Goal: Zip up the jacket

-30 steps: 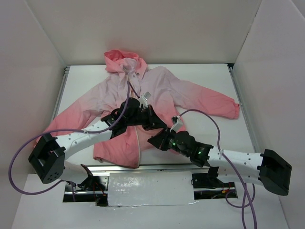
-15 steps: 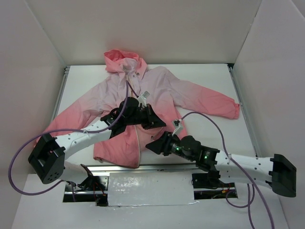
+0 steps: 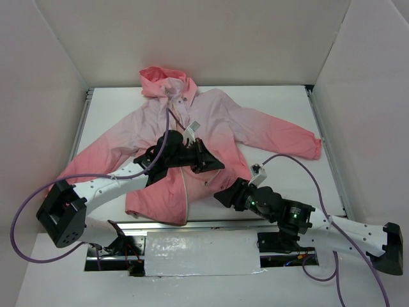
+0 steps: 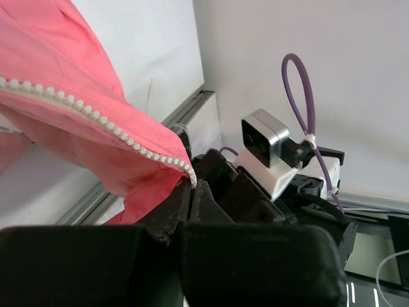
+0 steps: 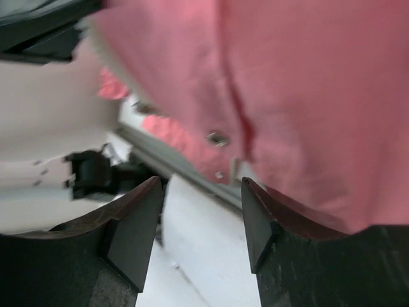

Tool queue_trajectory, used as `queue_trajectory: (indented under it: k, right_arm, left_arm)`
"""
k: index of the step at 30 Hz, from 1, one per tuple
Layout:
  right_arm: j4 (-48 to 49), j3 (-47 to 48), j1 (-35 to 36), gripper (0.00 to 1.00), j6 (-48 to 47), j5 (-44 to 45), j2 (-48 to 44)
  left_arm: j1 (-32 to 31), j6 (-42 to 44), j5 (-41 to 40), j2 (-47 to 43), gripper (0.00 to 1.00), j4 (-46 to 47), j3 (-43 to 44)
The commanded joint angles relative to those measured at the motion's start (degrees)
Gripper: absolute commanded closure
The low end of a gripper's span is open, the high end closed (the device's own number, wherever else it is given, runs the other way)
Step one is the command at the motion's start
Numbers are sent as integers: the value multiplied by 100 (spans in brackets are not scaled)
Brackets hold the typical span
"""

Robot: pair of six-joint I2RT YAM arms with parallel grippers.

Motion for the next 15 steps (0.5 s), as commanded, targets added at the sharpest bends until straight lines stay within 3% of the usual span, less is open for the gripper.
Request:
queue_trajectory:
  k: [1, 8, 15]
  right_arm:
    - [-893, 604, 14, 39, -78, 866, 295]
    - [-676, 850, 14, 32, -473, 1263, 437]
    - [562, 596, -240, 35, -992, 956, 489]
  left_arm:
    - [7, -274, 374, -137, 100, 658, 59]
    - [7, -388, 523, -155, 100, 649, 51]
    - [-72, -634, 752, -129, 100, 1088, -108]
